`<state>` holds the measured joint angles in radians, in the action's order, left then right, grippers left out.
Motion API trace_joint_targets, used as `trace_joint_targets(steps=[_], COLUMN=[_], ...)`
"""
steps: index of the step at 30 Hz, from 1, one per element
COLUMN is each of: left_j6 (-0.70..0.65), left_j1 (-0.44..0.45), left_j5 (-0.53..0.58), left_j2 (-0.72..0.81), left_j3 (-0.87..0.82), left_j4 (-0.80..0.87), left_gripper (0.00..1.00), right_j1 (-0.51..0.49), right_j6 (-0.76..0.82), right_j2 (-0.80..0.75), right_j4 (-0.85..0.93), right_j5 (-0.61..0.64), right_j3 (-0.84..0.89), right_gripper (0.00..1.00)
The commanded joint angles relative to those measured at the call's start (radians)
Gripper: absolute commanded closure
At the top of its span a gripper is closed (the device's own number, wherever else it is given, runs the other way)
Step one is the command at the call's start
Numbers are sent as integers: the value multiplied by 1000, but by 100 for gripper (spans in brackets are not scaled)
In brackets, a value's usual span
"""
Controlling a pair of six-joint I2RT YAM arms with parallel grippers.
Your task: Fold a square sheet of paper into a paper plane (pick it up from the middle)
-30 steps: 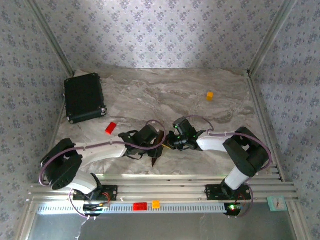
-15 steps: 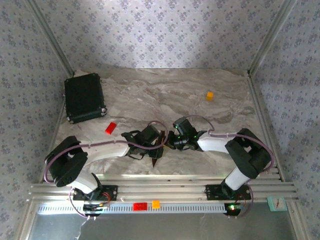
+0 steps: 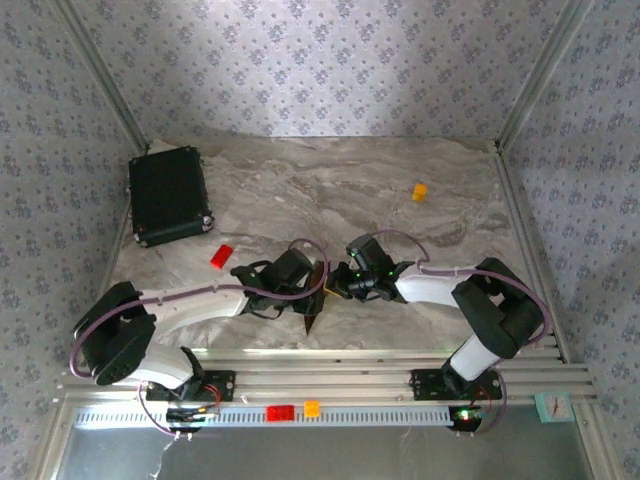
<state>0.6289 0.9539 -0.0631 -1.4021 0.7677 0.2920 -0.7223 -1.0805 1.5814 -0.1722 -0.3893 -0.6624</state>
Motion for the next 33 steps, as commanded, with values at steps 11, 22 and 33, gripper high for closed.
trace_joint_targets(steps=[11, 22, 33], left_j6=[-40, -54, -45], left_j1=[-27, -27, -24], left_j5=[-104, -114, -69], left_j2=[-40, -95, -116], left_j3=[22, 42, 38], left_j4=[-18, -31, -12], left_gripper=[43, 47, 61], right_j1=[-2, -1, -9], right_j6=[19, 15, 21], right_j2=[-9, -7, 24], right_j4=[4, 7, 28], right_j5=[-4, -3, 0], right_j3=[-3, -6, -40], right_gripper=[91, 91, 91])
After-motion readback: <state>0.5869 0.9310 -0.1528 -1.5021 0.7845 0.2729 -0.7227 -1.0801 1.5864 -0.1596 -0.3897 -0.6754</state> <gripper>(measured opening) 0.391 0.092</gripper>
